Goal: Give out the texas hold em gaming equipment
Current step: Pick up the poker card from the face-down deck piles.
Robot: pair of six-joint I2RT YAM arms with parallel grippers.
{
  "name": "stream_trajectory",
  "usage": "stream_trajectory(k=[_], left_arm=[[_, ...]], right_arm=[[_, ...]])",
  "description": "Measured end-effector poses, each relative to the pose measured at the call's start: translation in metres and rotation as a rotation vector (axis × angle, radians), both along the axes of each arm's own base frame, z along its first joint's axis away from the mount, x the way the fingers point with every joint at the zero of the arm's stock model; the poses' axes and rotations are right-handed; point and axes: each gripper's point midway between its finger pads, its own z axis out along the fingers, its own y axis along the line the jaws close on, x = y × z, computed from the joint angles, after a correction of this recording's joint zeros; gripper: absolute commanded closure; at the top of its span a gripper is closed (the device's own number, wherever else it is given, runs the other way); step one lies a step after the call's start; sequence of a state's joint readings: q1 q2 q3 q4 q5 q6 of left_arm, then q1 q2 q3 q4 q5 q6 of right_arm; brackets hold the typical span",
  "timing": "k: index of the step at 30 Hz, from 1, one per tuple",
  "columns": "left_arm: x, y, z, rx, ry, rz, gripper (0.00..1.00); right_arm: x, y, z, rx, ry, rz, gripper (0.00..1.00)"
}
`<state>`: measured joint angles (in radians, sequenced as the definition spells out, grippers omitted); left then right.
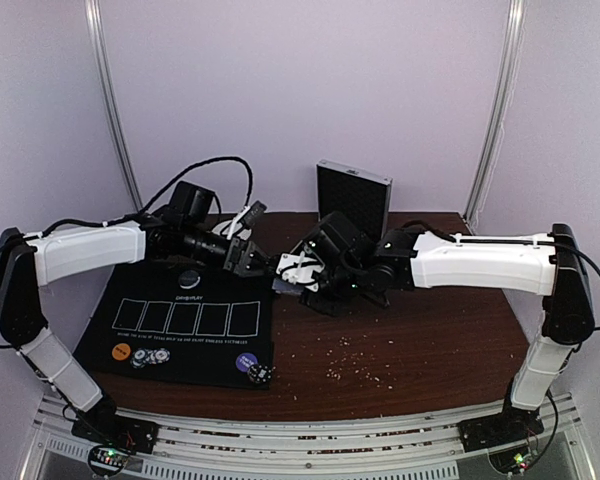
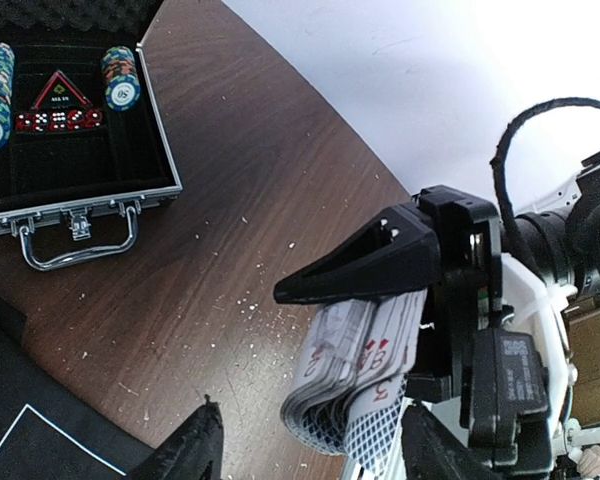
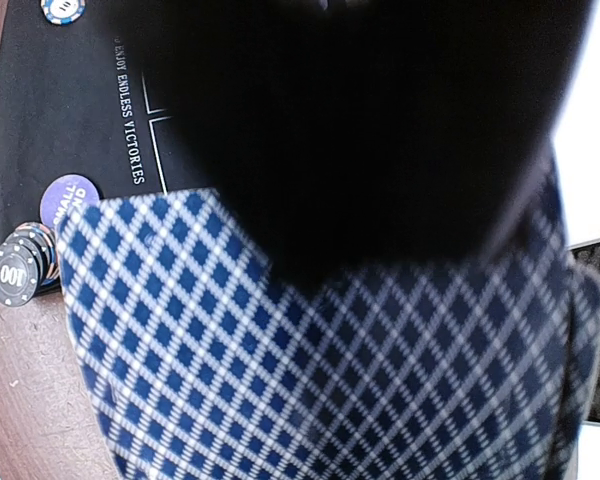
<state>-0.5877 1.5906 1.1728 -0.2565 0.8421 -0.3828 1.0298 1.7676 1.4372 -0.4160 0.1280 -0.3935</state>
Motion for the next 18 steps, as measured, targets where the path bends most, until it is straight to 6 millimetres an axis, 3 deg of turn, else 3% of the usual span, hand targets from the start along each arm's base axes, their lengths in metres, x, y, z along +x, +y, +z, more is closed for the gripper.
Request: stream_trajectory(k=[2,8,18], left_arm=[[0.003,0.005,0.004,-0.001,-0.004,0.014,0.38],[0.01,0.021,0.025,-0.032,-0.035,0.058,0.62],[-0.014,0.009,0.014,-0.037,0.021,-0.002,0.63]], right_arm=[[0.0,0.0,0.0,0.0,0.0,-0.001,0.55],[0.002,-0.001,0.0,0.0,0.0,-0.005,0.56],[0.002,-0.002,-0.001,-0.003,0.001,-0.005,0.56]])
